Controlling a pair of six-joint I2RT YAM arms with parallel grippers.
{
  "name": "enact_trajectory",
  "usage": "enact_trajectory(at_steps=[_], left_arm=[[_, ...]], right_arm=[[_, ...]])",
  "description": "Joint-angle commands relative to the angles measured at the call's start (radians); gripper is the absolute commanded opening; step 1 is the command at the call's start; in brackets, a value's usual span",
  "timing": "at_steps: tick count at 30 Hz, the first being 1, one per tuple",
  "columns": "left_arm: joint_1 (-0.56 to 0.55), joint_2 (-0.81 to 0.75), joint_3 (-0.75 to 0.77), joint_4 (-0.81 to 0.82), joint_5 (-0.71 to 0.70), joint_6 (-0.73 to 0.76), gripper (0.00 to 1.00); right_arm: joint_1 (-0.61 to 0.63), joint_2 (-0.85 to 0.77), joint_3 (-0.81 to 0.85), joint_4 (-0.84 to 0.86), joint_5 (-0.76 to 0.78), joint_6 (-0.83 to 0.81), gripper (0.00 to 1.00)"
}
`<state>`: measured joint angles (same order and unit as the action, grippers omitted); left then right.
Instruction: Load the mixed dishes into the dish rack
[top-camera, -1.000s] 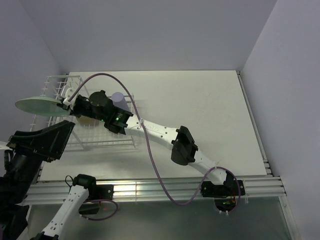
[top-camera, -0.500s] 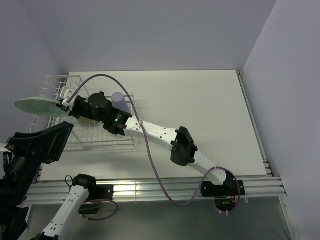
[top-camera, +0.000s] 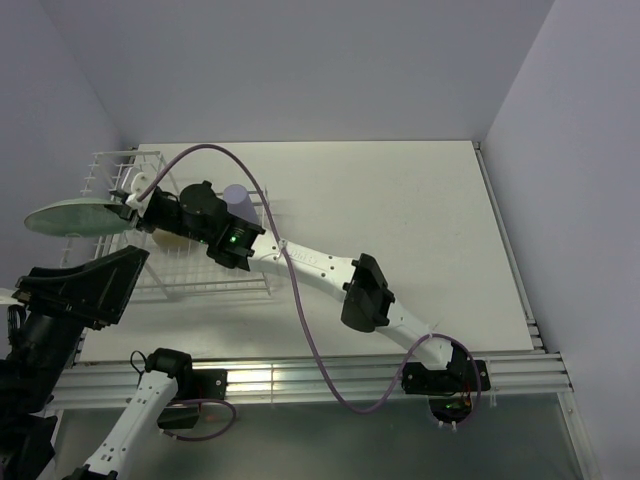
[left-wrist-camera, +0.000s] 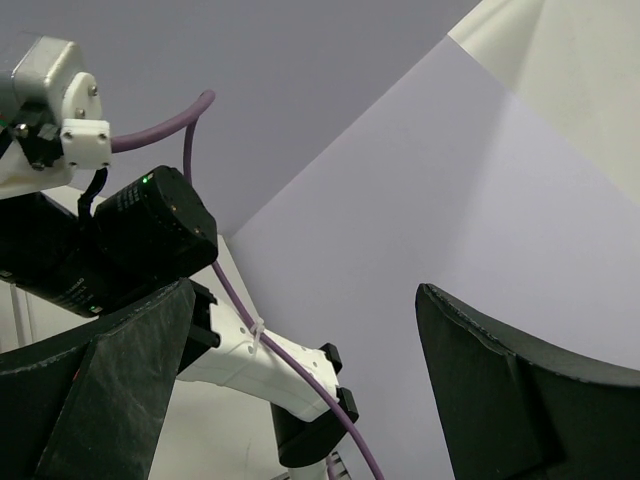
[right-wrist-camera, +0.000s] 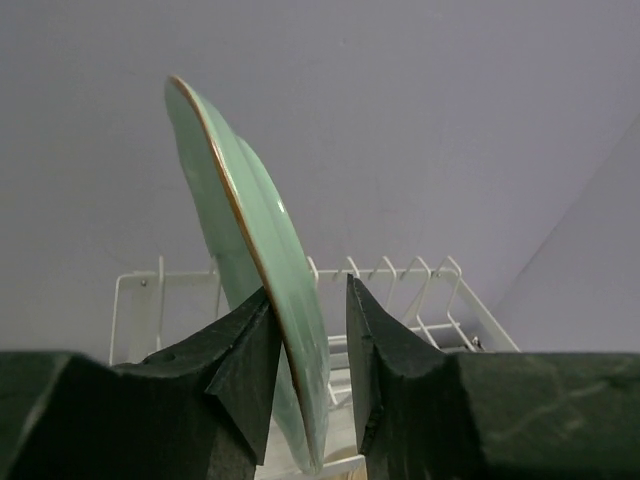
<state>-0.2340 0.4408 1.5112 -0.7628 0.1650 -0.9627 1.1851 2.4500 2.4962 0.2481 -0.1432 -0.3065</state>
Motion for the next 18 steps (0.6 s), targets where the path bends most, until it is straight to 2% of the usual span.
enact_trajectory(at_steps=[1,8,11,18], left_arm=[[0.005,-0.008,0.012,0.006,0.019,0.012,0.99],[0.005,-0.007,0.012,0.008,0.027,0.018,0.99],[0.005,-0.007,0.015,0.007,0.027,0.018,0.99],[0.005,-0.01,0.007,0.013,0.025,0.01,0.99]], right_arm=[[0.01,-0.003,0.067,0.111,0.004,0.009,0.39],[0.011,-0.005,0.059,0.111,0.017,0.009,0.52],[0.011,-0.008,0.059,0.114,0.028,0.01,0.61],[0.013,-0.028,0.055,0.08,0.01,0.009,0.69]])
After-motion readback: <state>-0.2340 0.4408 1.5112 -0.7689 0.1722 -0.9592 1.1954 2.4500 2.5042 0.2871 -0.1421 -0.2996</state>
